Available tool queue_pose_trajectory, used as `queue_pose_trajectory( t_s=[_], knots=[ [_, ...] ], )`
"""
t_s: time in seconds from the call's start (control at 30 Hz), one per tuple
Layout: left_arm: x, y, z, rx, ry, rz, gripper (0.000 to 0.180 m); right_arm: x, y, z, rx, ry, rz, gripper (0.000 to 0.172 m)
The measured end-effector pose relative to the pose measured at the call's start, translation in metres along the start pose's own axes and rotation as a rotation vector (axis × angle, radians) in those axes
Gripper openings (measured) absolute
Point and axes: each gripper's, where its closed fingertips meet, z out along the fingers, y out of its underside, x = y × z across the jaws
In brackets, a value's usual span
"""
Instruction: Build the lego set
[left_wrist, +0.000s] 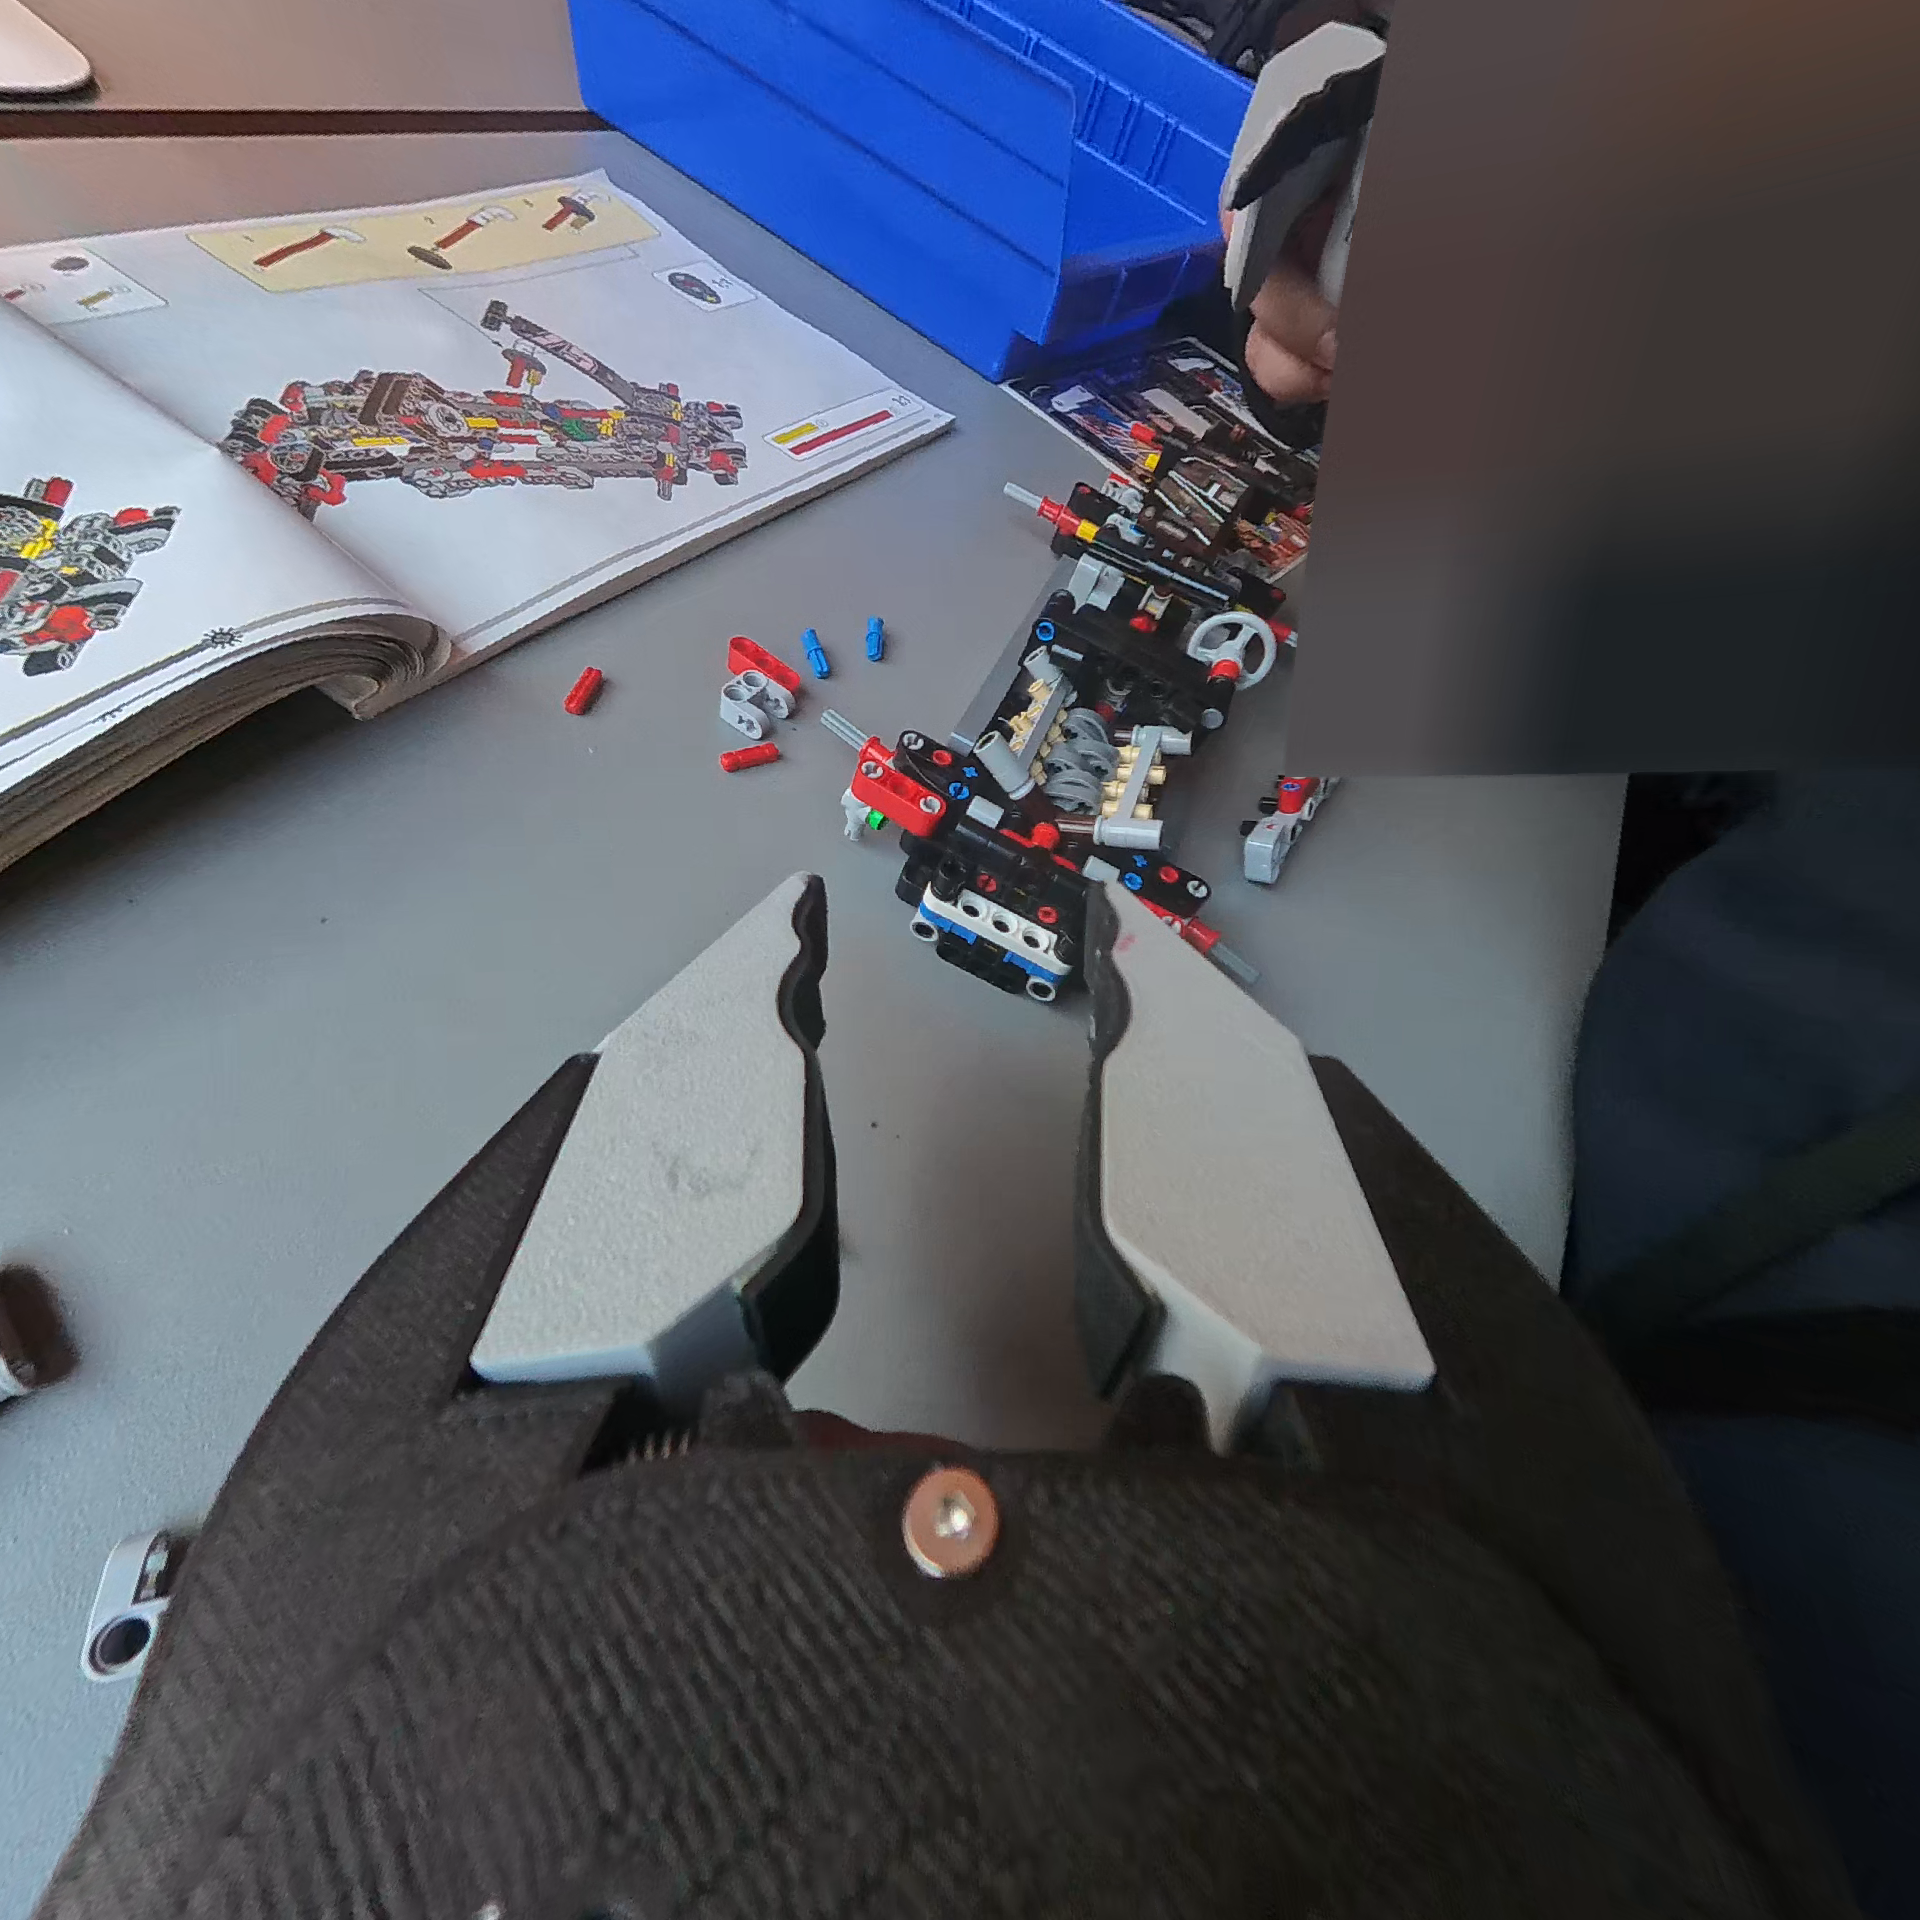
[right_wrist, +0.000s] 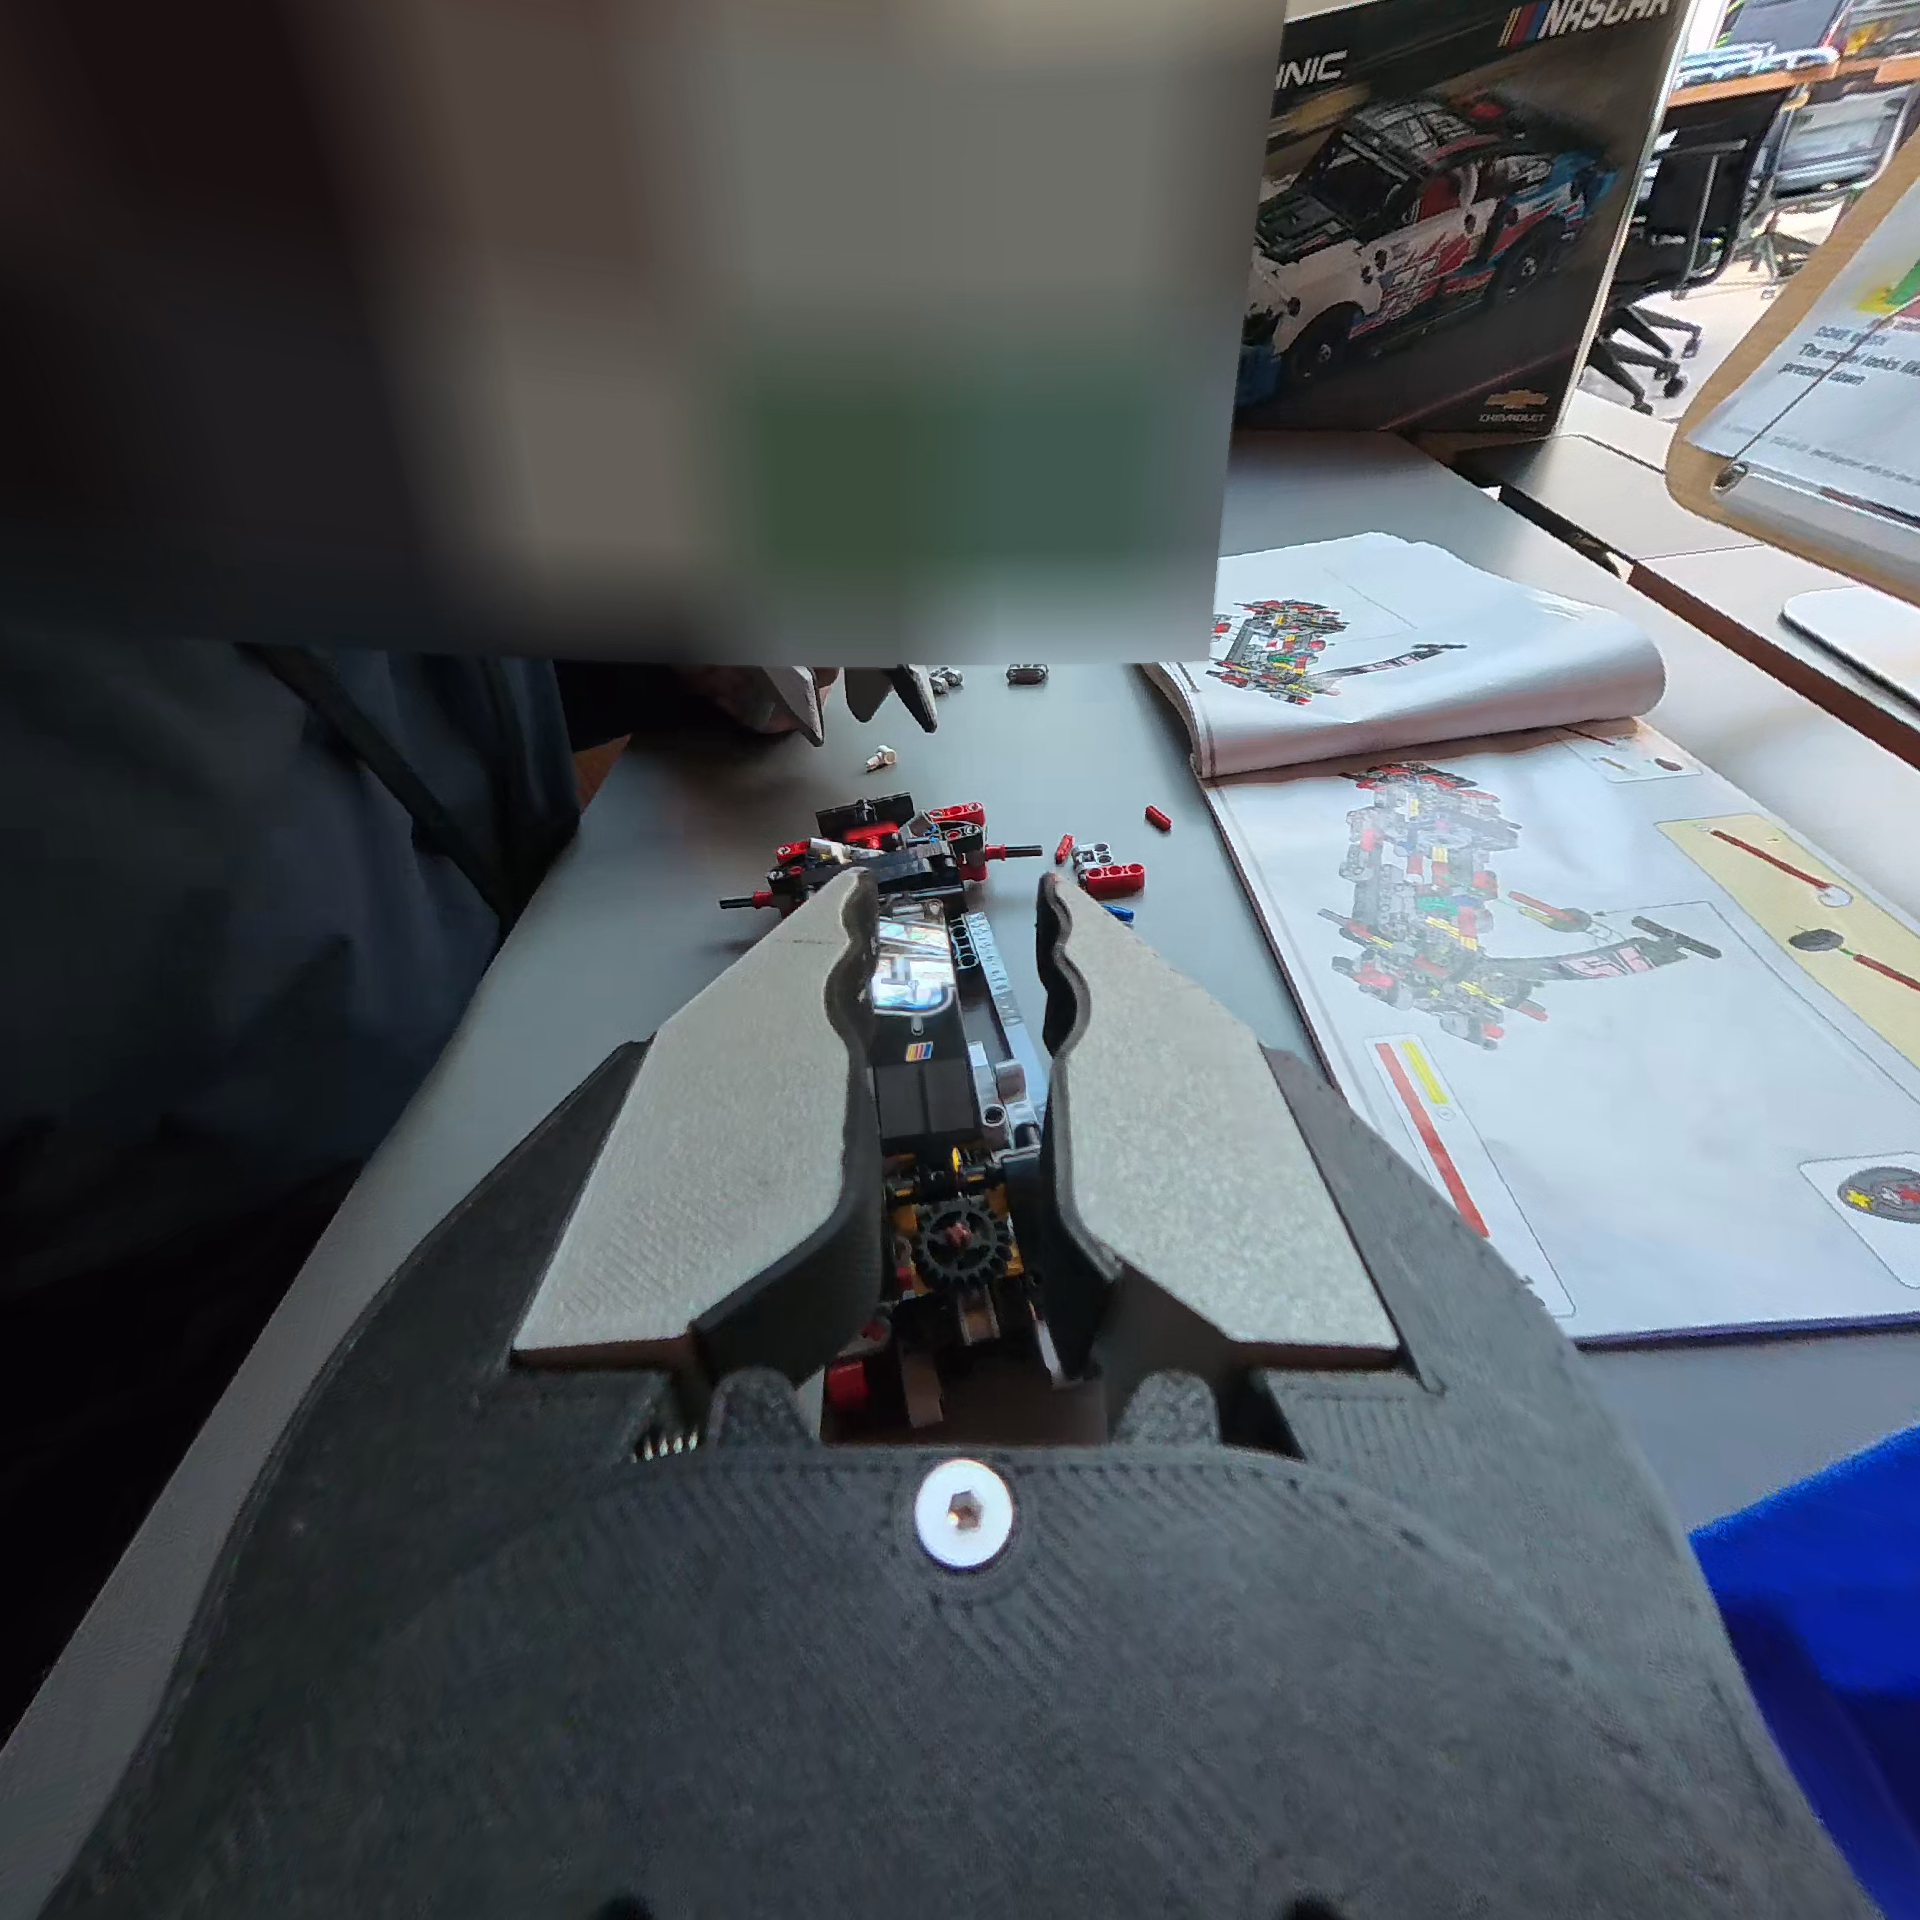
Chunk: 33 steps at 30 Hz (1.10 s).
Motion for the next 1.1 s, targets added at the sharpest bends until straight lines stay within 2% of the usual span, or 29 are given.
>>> queue_pose_trajectory(
  t_s=[0.27, 0.47, 0.6, 0.77, 0.87, 0.97, 1.1],
  knots=[
    [0.005, -0.002, 0.001, 0.008, 0.015, 0.040, 0.047, -0.006, -0.005, 0.000, 0.014, 0.001, -0.014, 0.028],
    [0.010, -0.009, -0.002, 0.053, 0.088, 0.010, 0.047, 0.000, -0.013, -0.007, -0.015, 0.145, -0.082, 0.026],
    [0.013, -0.014, -0.008, 0.096, 0.143, -0.019, 0.047, -0.033, -0.014, -0.001, -0.112, 0.178, -0.123, 0.024],
    [0.021, -0.013, -0.012, 0.110, 0.112, 0.062, 0.046, -0.082, 0.038, 0.025, -0.342, 0.261, -0.159, 0.017],
    [0.031, -0.003, -0.011, 0.066, 0.074, 0.129, 0.046, -0.098, 0.077, 0.042, -0.491, 0.300, -0.155, 0.022],
    [0.048, 0.008, -0.008, 0.006, 0.066, 0.167, 0.047, -0.097, 0.100, 0.051, -0.615, 0.373, -0.201, 0.027],
    [0.072, 0.014, -0.006, -0.057, 0.032, 0.251, 0.046, -0.086, 0.117, 0.052, -0.719, 0.448, -0.245, 0.027]
  ],
)
